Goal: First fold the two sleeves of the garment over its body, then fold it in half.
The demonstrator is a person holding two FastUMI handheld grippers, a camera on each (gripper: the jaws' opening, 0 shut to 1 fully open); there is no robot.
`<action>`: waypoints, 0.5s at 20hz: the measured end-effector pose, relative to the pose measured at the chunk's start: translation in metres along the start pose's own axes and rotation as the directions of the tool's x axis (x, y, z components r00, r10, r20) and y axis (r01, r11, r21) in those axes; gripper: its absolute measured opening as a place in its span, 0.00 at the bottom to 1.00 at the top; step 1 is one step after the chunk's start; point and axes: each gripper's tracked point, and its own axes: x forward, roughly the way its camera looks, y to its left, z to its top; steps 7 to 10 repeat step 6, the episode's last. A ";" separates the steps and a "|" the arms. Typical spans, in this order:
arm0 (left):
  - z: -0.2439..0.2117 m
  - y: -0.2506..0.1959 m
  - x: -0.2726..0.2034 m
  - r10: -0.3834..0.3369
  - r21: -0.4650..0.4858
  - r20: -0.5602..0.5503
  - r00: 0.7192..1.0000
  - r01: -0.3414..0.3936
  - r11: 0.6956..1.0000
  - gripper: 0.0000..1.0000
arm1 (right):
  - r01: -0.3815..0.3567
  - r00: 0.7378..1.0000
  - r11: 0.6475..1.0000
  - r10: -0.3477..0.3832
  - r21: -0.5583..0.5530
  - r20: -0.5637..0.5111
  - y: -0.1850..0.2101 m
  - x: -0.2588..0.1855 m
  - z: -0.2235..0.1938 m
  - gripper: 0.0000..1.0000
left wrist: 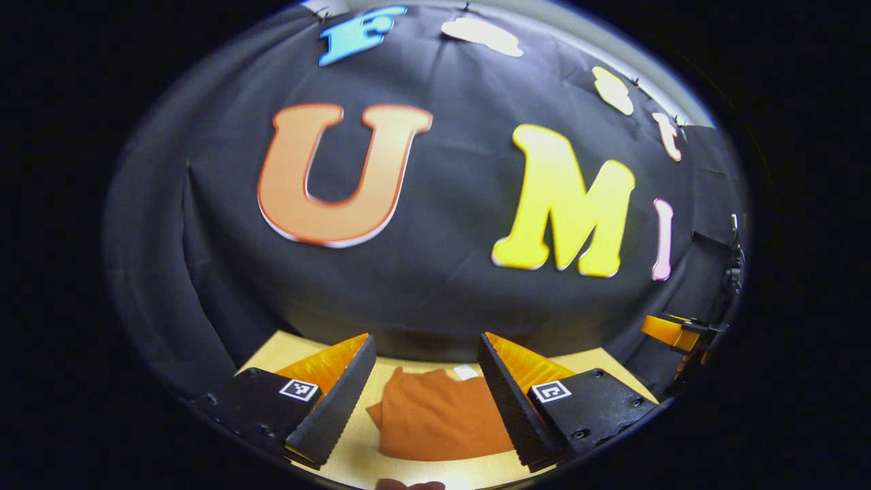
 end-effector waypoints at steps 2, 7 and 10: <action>0.030 -0.015 -0.036 0.002 0.034 0.085 0.996 -0.005 0.999 0.98 | 0.004 0.997 0.999 -0.001 -0.033 0.077 0.017 -0.040 0.029 0.89; 0.049 -0.032 -0.096 0.018 0.047 0.148 0.989 -0.025 0.999 0.97 | -0.021 0.989 0.994 0.036 -0.105 0.143 0.054 -0.098 0.042 0.93; 0.049 -0.032 -0.096 0.018 0.047 0.148 0.989 -0.025 0.999 0.97 | -0.021 0.989 0.994 0.036 -0.105 0.143 0.054 -0.098 0.042 0.93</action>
